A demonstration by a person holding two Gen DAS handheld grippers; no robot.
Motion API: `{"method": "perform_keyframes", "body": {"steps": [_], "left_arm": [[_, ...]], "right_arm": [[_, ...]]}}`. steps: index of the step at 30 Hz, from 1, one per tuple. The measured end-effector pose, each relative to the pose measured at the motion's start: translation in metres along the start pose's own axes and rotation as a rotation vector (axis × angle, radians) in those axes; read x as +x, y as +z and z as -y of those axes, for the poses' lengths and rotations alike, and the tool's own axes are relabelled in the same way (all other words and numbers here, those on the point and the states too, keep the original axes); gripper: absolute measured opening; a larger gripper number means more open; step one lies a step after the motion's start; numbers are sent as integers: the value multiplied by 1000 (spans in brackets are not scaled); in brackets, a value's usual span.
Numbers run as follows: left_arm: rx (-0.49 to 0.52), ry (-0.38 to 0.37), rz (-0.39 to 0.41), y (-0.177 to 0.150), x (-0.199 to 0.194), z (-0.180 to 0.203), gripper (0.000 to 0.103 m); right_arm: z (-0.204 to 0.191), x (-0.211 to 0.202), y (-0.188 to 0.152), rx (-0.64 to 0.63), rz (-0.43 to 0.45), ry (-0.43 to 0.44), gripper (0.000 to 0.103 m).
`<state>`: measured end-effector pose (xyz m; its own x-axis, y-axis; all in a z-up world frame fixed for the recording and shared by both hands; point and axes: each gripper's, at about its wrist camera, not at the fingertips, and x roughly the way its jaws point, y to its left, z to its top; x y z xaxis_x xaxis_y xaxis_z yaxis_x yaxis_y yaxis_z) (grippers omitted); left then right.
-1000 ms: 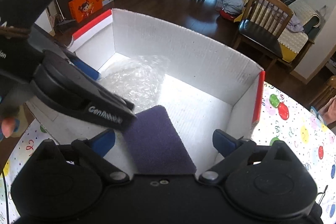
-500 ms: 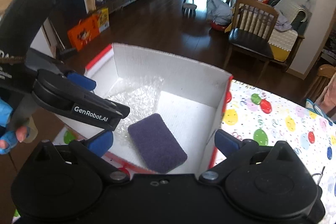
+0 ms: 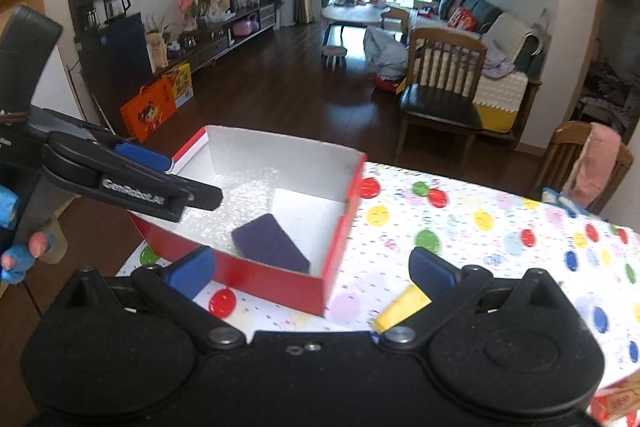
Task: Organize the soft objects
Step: 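Move both grippers back toward the remaining items on the table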
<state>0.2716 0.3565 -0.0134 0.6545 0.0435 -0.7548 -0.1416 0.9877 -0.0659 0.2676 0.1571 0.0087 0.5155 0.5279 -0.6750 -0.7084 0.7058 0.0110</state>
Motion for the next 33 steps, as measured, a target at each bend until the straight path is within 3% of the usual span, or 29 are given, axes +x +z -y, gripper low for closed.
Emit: {"method": "perform_keyframes", "body": {"steps": [10, 12, 20, 26, 33], "left_arm": [[25, -51, 75, -27, -50, 72, 78], [33, -56, 96, -34, -59, 86, 84], [29, -67, 190, -60, -92, 133, 89], [15, -72, 255, -84, -103, 166, 97], [-5, -74, 259, -106, -99, 198, 100]], "right_arm": [[55, -82, -42, 59, 84, -15, 103], [71, -98, -53, 81, 103, -15, 103], [125, -153, -103, 158, 171, -62, 103], [157, -177, -142, 203, 204, -113, 103], [191, -200, -188, 200, 223, -164, 103]]}}
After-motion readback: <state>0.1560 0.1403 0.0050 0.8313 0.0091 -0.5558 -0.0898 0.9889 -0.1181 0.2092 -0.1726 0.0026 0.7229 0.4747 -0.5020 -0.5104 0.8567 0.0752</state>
